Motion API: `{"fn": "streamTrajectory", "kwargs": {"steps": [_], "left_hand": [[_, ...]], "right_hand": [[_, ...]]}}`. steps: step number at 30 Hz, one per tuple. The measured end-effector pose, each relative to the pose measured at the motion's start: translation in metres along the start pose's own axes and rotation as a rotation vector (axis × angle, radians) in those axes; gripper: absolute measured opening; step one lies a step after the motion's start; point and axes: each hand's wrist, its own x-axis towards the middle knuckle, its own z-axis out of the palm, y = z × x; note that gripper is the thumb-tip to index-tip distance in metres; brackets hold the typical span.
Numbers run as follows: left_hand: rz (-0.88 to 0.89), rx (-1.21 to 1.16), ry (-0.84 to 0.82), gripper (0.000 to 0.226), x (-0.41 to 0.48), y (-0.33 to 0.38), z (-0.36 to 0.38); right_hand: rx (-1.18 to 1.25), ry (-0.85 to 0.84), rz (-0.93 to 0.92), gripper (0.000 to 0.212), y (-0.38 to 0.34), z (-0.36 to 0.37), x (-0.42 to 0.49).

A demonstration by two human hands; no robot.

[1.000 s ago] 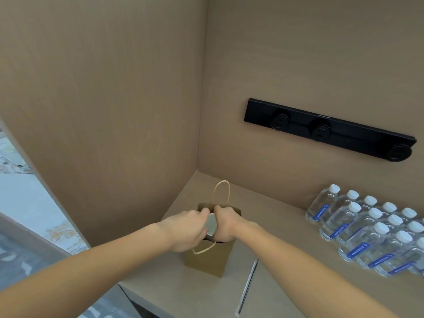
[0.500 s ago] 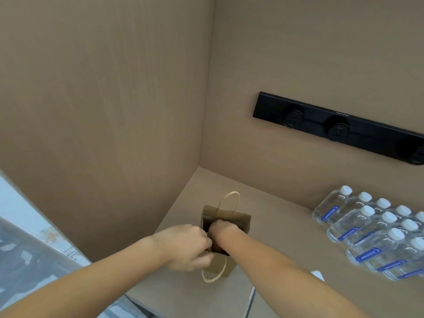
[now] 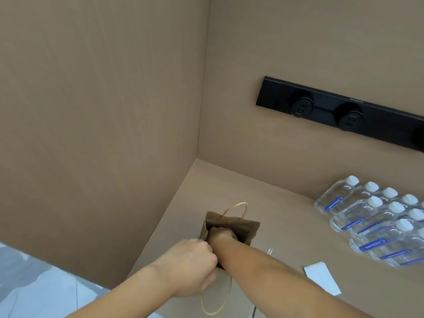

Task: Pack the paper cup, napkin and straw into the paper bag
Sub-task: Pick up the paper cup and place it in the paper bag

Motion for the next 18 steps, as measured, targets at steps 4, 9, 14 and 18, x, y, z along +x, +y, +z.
{"fn": "streamTrajectory", "kwargs": {"steps": [4,9,14,18], "left_hand": [[-0.022,0.011,-0.006,0.035,-0.001,-0.002,-0.002],[-0.062,0.032,-0.034,0.03,0.005,0.004,-0.019],[-0.153,0.051,-0.023,0.029,0.015,0.011,-0.054],[-0.148,0.195,0.189,0.024,0.039,0.055,-0.085]], "right_hand": [[-0.096,0.014,-0.136,0.04,0.007,-0.009,-0.009],[0.038,0.056,-0.271,0.028,0.03,-0.042,-0.057],[0.212,0.297,-0.328,0.024,0.067,-0.078,-0.128],[0.474,0.535,-0.23,0.025,0.129,-0.049,-0.186]]}}
